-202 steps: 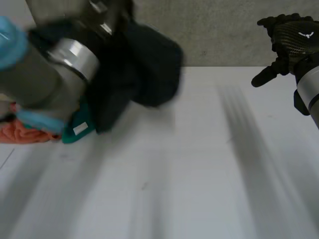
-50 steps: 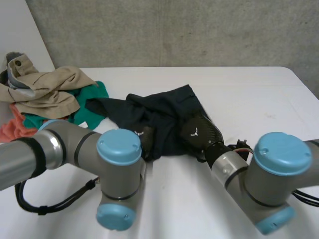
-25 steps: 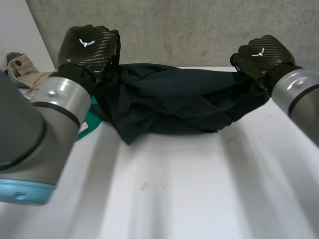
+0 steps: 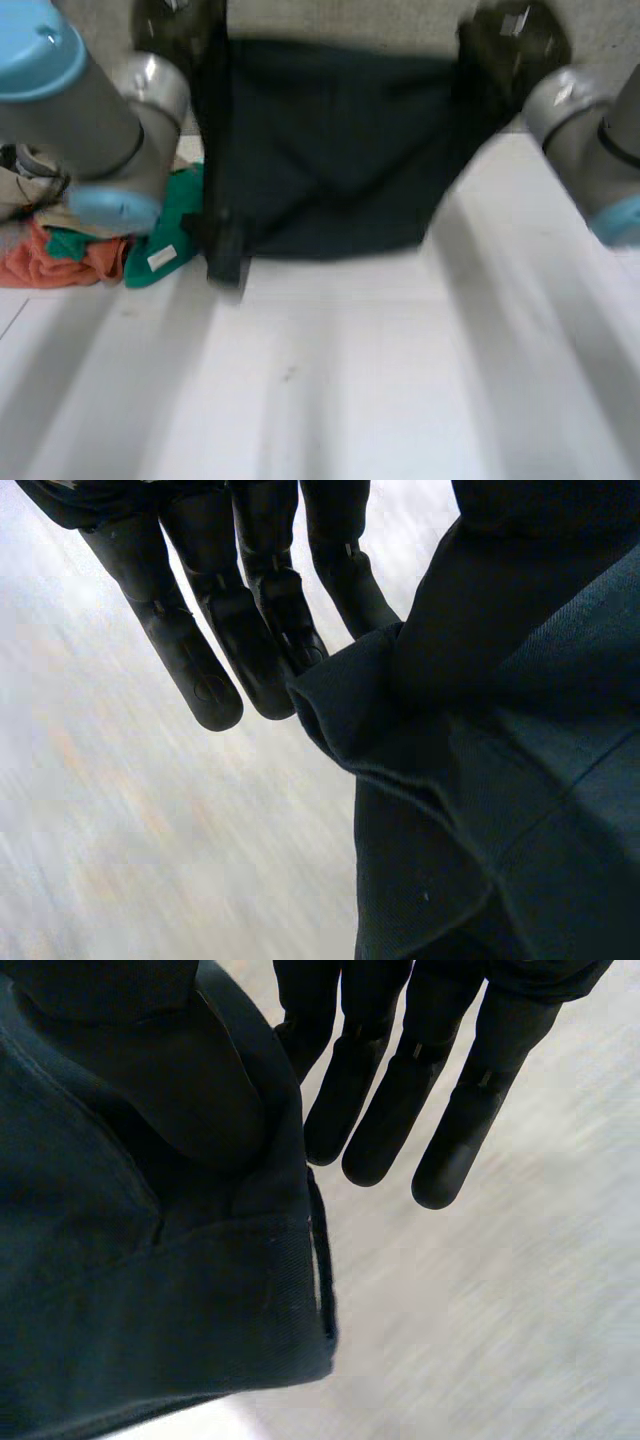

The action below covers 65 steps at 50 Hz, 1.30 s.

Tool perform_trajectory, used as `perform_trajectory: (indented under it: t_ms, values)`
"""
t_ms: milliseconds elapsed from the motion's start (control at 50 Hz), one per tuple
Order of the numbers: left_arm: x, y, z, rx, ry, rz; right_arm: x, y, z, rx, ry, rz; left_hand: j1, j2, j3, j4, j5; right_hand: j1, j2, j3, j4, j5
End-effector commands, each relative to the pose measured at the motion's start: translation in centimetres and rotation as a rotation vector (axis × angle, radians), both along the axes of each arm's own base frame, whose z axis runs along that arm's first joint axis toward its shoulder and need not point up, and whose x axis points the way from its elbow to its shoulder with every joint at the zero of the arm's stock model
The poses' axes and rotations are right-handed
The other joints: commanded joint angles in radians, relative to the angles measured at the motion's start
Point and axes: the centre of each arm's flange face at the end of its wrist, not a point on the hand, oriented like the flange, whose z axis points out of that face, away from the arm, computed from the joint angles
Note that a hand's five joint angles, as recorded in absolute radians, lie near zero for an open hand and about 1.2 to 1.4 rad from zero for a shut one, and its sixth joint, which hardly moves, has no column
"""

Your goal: Fold the laundry.

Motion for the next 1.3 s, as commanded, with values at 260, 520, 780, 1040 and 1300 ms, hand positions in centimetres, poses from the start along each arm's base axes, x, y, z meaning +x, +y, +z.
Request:
perform_trajectory:
  t_ms: [260,520,780,1040,1300]
  values:
    - [1.4,-0.6,0.5,-0.08,0.1,-0.062,0.1,1.2,2.4,-0.12,-0.134,0.073,0.27,0.199,0.204,0.195,0.25,0.29,0.222,0.208,0.201,0.234]
    - [1.5,4.7,-14.1,0.412,-0.146,-0.086,-0.3,3.8,-11.7,0.354,0.248,0.081,0.27,0.199,0.204,0.195,0.25,0.29,0.222,0.208,0.201,0.234]
    - [4.4,17.0,1.7,0.185,-0.167,-0.149,-3.4,11.0,0.6,0.216,0.281,0.067,0.27,0.199,0.204,0.195,0.25,0.29,0.222,0.208,0.201,0.234]
    - [5.1,17.3,11.5,-0.078,-0.018,-0.122,-4.6,14.3,10.7,-0.059,0.114,0.055,0.27,0.199,0.204,0.195,0.25,0.29,0.222,0.208,0.201,0.234]
    - [0.4,5.9,-3.0,0.199,-0.168,-0.092,1.0,5.9,-1.8,0.22,0.163,0.075,0.27,0.199,0.204,0.195,0.25,0.29,0.222,0.208,0.201,0.234]
